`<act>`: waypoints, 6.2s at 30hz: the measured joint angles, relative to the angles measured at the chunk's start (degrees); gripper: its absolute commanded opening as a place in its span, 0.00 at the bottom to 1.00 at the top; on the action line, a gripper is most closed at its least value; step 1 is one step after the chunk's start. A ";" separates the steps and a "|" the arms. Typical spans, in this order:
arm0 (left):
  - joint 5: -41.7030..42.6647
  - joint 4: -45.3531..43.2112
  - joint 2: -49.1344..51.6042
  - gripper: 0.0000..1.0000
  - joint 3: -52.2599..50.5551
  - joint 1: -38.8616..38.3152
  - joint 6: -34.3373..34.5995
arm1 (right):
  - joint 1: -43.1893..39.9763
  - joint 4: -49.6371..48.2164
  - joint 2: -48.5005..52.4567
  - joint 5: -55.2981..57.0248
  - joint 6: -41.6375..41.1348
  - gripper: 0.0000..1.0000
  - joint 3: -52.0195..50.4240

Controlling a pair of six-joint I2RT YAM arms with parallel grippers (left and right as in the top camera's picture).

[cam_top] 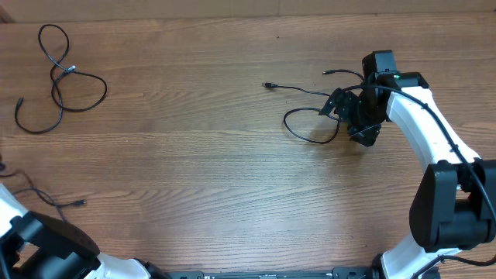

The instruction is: Untangle cables

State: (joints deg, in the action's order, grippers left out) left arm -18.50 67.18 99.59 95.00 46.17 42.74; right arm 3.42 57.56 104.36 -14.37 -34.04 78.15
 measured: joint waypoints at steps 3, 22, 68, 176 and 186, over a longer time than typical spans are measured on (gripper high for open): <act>2.38 -6.36 0.07 0.41 -7.13 0.00 0.63 | -0.02 0.00 0.00 0.00 0.02 1.00 0.00; 39.82 -29.38 0.20 0.99 -26.88 -9.68 -13.29 | -0.02 -2.25 0.00 -0.04 0.02 1.00 0.00; 30.18 -53.72 0.33 1.00 -26.99 -73.85 -16.90 | 0.00 -4.26 0.00 1.75 0.04 1.00 0.00; 9.22 -15.98 -13.40 1.00 -6.49 -46.56 -12.13 | 0.00 -4.39 0.00 1.73 0.04 1.00 0.00; 9.25 -4.44 -31.91 1.00 -7.10 -46.56 -11.30 | -0.02 -4.42 0.00 1.73 0.04 1.00 0.00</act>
State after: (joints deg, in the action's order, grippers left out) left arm -9.26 62.74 67.68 87.90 -0.38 31.44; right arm 3.40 53.15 104.36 -12.64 -34.00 78.15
